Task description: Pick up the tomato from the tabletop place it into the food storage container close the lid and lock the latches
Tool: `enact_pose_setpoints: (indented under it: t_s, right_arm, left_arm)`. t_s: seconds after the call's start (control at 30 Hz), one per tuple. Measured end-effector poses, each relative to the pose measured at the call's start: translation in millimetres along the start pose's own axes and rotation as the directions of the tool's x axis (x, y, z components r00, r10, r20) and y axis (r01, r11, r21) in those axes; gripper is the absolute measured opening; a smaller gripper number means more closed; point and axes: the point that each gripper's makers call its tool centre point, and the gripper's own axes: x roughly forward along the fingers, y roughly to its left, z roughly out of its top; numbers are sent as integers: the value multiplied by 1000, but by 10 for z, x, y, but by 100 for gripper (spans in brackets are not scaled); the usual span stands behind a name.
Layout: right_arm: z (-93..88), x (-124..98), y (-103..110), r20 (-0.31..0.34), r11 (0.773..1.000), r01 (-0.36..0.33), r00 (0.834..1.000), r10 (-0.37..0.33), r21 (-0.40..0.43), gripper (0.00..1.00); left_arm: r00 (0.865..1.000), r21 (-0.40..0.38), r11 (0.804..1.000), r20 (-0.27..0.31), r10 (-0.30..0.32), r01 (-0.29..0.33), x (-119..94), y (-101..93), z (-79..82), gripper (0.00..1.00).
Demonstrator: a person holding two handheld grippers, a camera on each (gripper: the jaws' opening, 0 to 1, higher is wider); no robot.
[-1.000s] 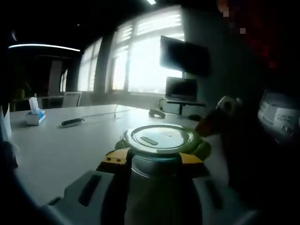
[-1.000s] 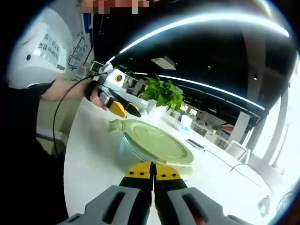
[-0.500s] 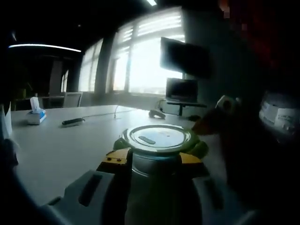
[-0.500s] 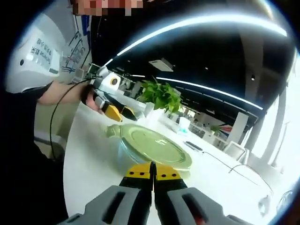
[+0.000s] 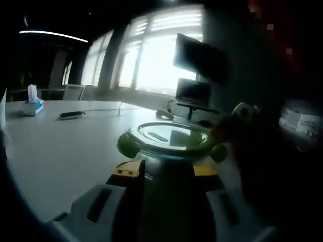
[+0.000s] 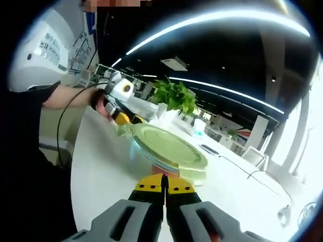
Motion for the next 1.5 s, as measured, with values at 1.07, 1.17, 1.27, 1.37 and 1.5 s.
enact_pose_setpoints:
  t_s: [1.07, 1.17, 1.27, 1.37, 1.5]
  right_arm:
    - [171, 18, -82, 12, 1000, 8, 1000, -8, -11, 0]
    - [87, -58, -256, -16, 999, 44, 999, -44, 0, 0]
    - [-87, -97, -404, -82, 997, 59, 995, -55, 44, 0]
    - [-235, -46, -413, -132, 996, 34, 991, -23, 83, 0]
    - [-205, 52, -328, -114, 997, 13, 994, -4, 79, 0]
  left_arm:
    - [998, -47, 999, 67, -2, 6, -28, 133, 137, 28]
    - [997, -47, 999, 73, 0, 3, -50, 130, 154, 28]
    - [997, -43, 999, 82, 10, -6, -88, 139, 188, 28]
    - [996, -42, 999, 85, 17, -13, -100, 154, 193, 28]
    - [997, -50, 999, 77, 21, -17, -84, 166, 150, 27]
